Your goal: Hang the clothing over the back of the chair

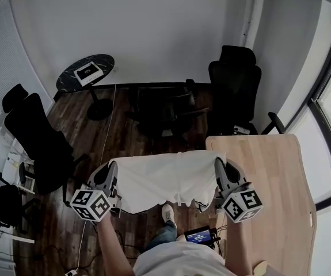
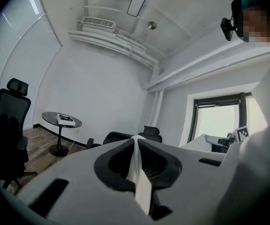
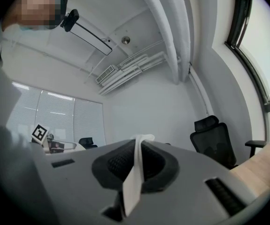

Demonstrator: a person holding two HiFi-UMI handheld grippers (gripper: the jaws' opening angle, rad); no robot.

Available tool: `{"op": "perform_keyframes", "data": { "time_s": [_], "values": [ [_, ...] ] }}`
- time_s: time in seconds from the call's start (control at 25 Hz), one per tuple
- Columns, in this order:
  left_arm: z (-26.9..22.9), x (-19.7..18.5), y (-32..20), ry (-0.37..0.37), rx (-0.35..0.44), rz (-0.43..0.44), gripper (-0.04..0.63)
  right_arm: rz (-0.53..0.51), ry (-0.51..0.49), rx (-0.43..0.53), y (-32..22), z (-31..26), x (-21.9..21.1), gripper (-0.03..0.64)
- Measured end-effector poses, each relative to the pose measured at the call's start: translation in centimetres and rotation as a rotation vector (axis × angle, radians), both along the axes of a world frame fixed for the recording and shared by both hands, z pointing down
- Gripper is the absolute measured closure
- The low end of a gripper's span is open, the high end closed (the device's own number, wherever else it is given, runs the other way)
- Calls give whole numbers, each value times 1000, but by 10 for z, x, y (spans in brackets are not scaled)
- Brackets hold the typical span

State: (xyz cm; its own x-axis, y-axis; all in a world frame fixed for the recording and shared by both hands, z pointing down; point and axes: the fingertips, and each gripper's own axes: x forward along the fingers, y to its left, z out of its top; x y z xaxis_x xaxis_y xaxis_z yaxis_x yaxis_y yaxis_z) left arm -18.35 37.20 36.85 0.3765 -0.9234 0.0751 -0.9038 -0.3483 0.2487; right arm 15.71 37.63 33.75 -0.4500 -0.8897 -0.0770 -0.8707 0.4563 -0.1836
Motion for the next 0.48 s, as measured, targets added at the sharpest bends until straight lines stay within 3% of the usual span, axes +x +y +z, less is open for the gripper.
{"op": "perform_keyframes", "data": {
  "time_s": [0.16,0.36,0.48],
  "values": [
    [14,5,-30,-75,-9,-40,565,43,26,-4,-29,10,3,597],
    [30,13,-91,-88,6,-59,565,58,66,1,-81,20,3,597],
    [39,12,-135,-56,13,-78,566,58,86,-5,-120,26,3,597]
  ]
}}
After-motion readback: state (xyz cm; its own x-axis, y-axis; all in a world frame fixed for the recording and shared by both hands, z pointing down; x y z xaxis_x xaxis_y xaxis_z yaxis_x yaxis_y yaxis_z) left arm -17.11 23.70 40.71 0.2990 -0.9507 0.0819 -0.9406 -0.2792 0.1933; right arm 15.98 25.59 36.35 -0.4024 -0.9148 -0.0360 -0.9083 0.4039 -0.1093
